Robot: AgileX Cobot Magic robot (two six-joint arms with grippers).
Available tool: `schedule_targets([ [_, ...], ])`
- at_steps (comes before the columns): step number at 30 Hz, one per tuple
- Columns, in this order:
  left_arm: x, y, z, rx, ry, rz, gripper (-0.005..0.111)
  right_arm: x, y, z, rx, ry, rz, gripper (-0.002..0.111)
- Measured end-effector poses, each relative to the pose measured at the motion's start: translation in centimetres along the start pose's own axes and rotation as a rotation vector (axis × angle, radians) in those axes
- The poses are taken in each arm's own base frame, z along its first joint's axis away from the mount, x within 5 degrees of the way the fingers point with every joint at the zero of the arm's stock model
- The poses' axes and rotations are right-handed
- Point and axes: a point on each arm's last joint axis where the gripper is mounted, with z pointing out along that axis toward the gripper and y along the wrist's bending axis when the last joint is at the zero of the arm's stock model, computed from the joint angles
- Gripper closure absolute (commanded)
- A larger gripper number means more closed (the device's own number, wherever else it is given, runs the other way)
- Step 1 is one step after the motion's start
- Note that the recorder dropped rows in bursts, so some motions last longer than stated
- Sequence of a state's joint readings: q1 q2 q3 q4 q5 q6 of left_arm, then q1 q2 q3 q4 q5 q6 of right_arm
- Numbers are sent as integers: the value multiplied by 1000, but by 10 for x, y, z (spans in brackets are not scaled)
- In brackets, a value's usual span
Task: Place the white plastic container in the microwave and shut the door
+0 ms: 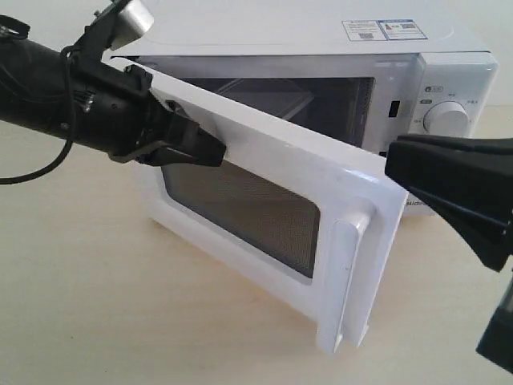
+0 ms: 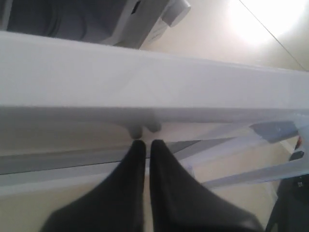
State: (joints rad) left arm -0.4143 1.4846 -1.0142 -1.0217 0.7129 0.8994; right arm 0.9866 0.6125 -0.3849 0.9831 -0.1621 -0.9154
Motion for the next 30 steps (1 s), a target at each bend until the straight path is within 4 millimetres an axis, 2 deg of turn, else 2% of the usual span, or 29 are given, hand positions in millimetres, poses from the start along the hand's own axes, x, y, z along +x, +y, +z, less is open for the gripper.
schedule_targets([
  [5, -12, 11, 11, -49, -33, 5, 102, 5, 7, 0, -77, 56, -59, 109],
  [11, -20, 16, 9, -107, -88, 41, 102, 6, 8, -1, -96, 68, -77, 109],
  [22, -25, 21, 8, -167, -134, 39, 102, 8, 10, -1, -110, 83, -35, 109],
  [26, -26, 22, 7, -180, -149, 33, 102, 8, 9, 0, -97, 83, 10, 109],
  [30, -27, 22, 7, -180, -159, 21, 102, 15, 2, 13, -7, 104, 66, 109],
])
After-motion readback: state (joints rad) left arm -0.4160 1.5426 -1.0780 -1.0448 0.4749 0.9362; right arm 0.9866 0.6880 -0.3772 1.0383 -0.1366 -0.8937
